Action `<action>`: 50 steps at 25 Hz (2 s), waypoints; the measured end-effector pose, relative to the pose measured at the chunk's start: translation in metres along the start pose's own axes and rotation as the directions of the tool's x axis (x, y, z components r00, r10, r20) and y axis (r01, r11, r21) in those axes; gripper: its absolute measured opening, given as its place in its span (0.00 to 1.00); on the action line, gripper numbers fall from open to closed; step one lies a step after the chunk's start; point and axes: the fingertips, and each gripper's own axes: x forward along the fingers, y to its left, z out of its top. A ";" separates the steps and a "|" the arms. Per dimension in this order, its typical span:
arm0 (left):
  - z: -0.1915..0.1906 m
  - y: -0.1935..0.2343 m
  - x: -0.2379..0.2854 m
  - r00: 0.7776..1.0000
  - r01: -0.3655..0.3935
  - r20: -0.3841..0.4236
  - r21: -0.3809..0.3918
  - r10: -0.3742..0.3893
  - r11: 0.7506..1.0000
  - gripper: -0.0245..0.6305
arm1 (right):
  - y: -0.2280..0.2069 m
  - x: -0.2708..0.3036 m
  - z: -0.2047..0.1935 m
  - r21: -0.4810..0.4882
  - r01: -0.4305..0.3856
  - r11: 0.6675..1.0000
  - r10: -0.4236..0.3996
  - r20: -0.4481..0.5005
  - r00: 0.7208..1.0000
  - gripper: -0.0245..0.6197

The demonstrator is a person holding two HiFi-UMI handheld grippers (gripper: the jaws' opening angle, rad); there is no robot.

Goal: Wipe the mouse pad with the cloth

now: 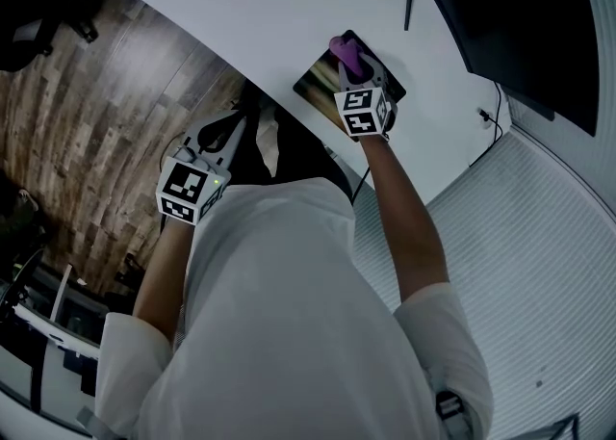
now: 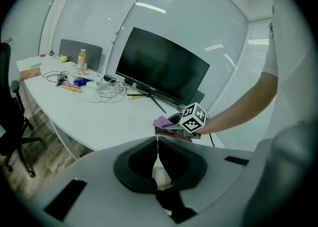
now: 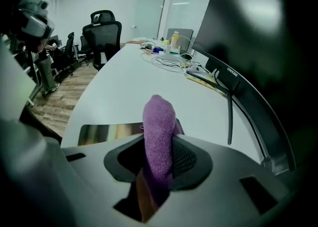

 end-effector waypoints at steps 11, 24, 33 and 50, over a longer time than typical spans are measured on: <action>-0.004 0.012 -0.025 0.999 0.032 0.012 0.051 -0.032 0.998 0.07 | 0.082 -0.017 0.002 0.068 -0.101 0.993 0.101 0.004 0.995 0.24; -0.005 0.012 -0.042 0.990 0.140 -0.017 0.131 -0.139 0.981 0.07 | 0.146 -0.064 0.004 0.293 -0.237 0.926 0.233 0.051 0.971 0.24; -0.003 -0.026 -0.025 0.974 0.225 -0.036 0.144 -0.223 0.964 0.07 | 0.102 -0.163 -0.010 0.530 -0.157 0.833 0.057 0.200 0.978 0.24; -0.064 -0.150 -0.108 0.972 0.229 -0.003 0.225 -0.235 0.947 0.07 | 0.152 -0.331 -0.082 0.667 -0.141 0.732 -0.147 0.356 0.923 0.24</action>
